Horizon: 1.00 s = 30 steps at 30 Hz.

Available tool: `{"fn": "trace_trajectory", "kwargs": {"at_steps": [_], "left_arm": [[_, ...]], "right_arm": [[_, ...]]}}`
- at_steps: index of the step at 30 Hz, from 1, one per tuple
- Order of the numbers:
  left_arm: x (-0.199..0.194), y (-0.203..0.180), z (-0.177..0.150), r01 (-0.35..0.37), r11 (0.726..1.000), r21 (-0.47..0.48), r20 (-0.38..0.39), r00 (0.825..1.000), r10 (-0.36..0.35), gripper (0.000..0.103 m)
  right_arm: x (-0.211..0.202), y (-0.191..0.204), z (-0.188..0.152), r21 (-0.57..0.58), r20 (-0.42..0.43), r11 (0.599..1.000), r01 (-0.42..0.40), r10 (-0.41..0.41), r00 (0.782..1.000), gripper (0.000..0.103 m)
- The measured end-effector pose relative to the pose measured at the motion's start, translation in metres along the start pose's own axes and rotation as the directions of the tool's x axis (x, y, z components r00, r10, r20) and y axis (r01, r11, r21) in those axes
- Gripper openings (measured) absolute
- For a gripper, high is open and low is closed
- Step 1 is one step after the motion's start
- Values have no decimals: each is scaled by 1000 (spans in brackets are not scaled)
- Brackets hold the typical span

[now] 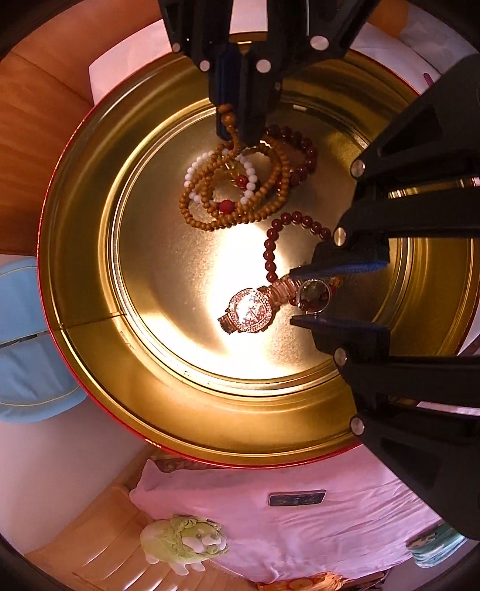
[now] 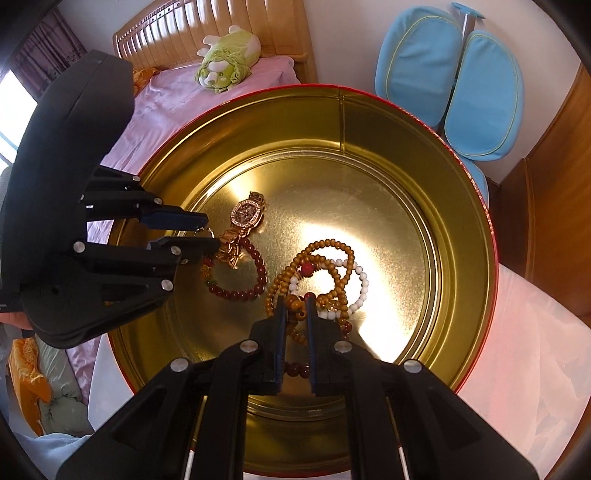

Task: Organize jewelry
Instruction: 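Open the left tool releasing the ring while the right tool releases the bead strand, then withdraw both open tools from the tin toward the small items on the cloth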

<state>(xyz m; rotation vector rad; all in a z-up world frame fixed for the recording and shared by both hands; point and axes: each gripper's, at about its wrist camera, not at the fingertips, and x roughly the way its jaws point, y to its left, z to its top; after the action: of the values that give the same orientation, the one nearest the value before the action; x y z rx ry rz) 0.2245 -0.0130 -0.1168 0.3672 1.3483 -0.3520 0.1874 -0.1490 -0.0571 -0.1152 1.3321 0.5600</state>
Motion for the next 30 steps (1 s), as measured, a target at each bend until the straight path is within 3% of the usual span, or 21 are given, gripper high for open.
{"fn": "trace_trajectory", "kwargs": {"at_steps": [10, 11, 12, 13, 14, 15, 22, 30], "left_arm": [[1, -5, 1, -22, 1000, 13, -2, 1000, 22, 21], [0, -7, 1, -32, 999, 27, 6, 999, 32, 21], [-2, -10, 1, -49, 998, 48, 17, 999, 48, 37], [-4, -14, 1, -83, 994, 65, 30, 996, 81, 69], [-7, -16, 0, -125, 990, 71, 52, 991, 122, 78], [-10, -18, -1, -141, 987, 78, 72, 988, 135, 79], [-8, -14, -4, -134, 989, 56, 48, 990, 131, 79], [-17, -8, -8, -123, 992, 32, 73, 990, 120, 79]], "right_arm": [[-1, 2, -2, -8, 12, 1000, 11, -11, 1000, 11], [-3, 3, -2, -12, 26, 1000, 18, -18, 1000, 16], [-5, 4, -2, -14, 32, 1000, 26, -26, 999, 40], [-8, 6, -2, -17, 50, 999, 43, -42, 998, 55], [-14, 7, -3, -24, 86, 997, 73, -71, 994, 77], [-19, 9, -3, -33, 132, 994, 104, -99, 986, 83], [-27, 9, -3, -28, 160, 996, 86, -81, 984, 83], [-33, 12, -9, -23, 173, 997, 75, -70, 982, 83]]}}
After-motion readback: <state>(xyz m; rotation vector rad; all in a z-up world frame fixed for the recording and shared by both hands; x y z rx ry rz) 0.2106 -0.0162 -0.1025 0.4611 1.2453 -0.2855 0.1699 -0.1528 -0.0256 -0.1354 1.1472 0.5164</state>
